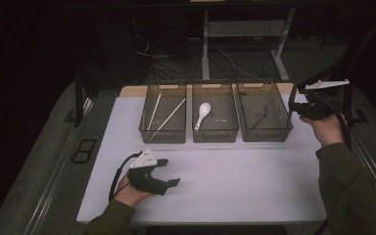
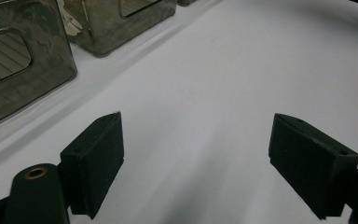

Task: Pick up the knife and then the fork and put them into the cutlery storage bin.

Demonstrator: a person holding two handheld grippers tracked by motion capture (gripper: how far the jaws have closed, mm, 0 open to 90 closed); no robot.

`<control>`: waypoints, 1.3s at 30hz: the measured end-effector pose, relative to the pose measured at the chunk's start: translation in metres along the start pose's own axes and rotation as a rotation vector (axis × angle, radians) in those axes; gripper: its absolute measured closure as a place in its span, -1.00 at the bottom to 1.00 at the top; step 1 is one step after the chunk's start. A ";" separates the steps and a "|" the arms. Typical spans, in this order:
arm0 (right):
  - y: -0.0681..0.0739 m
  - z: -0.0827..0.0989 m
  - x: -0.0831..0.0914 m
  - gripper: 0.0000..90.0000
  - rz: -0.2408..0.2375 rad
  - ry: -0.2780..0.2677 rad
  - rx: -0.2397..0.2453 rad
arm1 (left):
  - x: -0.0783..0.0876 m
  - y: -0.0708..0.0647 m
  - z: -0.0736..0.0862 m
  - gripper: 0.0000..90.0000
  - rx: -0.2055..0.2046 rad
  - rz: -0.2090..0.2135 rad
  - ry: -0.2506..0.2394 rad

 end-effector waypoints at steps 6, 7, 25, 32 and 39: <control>0.004 -0.008 -0.022 0.97 0.000 -0.013 0.025 | 0.001 0.001 -0.001 -0.63 0.000 -0.002 -0.013; 0.005 -0.010 -0.026 0.97 0.000 -0.014 0.031 | 0.001 0.001 -0.001 -0.63 0.001 -0.002 -0.013; 0.027 -0.025 -0.093 0.94 -0.029 0.114 0.105 | 0.001 0.003 -0.001 -0.68 0.001 -0.005 -0.010; 0.031 -0.023 -0.101 0.88 -0.071 0.149 0.093 | 0.000 0.004 -0.001 -0.68 0.003 -0.008 -0.004; 0.029 -0.022 -0.097 0.56 -0.109 0.118 0.038 | 0.000 0.004 -0.001 -0.68 0.006 -0.008 -0.008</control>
Point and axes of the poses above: each handheld gripper's, and its own axes: x roughly backward along the jaws, z roughly out of its underside, y roughly to its left, the point moved 4 cm from there along -x, roughly forward along the jaws, and after that the axes turned 15 degrees about x, right-handed, at the moved point
